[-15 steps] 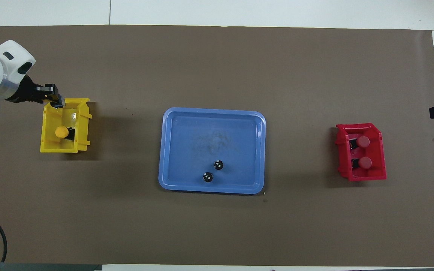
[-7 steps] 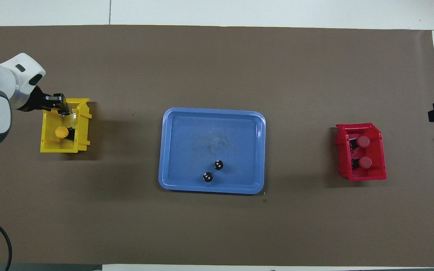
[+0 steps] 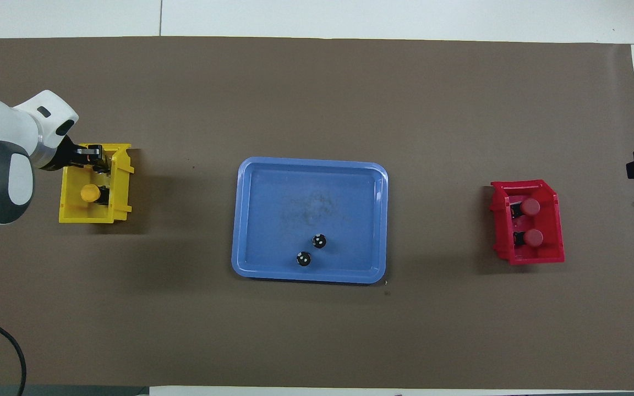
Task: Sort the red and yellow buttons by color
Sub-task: 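Lower the yellow button into the yellow bin and open the left gripper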
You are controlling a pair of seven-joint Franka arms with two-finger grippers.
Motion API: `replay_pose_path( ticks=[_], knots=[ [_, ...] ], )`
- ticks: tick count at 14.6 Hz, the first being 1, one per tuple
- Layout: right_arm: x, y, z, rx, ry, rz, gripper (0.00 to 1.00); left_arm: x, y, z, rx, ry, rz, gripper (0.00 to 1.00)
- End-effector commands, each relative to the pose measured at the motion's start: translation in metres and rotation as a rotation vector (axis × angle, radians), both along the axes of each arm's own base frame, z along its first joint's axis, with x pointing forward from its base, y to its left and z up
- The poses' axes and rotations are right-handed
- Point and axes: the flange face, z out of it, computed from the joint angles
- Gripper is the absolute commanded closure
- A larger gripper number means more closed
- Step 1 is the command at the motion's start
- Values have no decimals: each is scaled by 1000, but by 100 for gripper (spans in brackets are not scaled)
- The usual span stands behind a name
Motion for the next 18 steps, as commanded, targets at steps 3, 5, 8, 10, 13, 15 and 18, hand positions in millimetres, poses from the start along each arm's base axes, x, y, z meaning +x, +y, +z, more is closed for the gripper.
replay_pose_path(
  ticks=[3, 5, 8, 10, 13, 15, 18],
  knots=[
    [-3, 1, -1, 7, 13, -10, 0, -2, 4, 2, 19, -25, -16, 53],
    [-4, 1, -3, 7, 19, -9, 0, -1, 3, 3, 19, -27, -16, 48],
    [-7, 0, -4, 8, 23, -11, 0, 0, 1, 5, 19, -28, -19, 41],
    [-7, 1, -3, 8, 22, -9, 0, 1, -1, 8, 19, -28, -22, 27],
    [-6, 1, -4, 8, 23, -11, 0, 8, -6, 38, 17, -30, -28, 0],
    [-10, 0, -10, 9, 32, -18, 0, 14, -24, 72, 21, 0, -60, 0],
    [-12, -1, -10, 10, 32, -21, 0, 13, -51, 137, 25, 60, -103, 0]
  ],
)
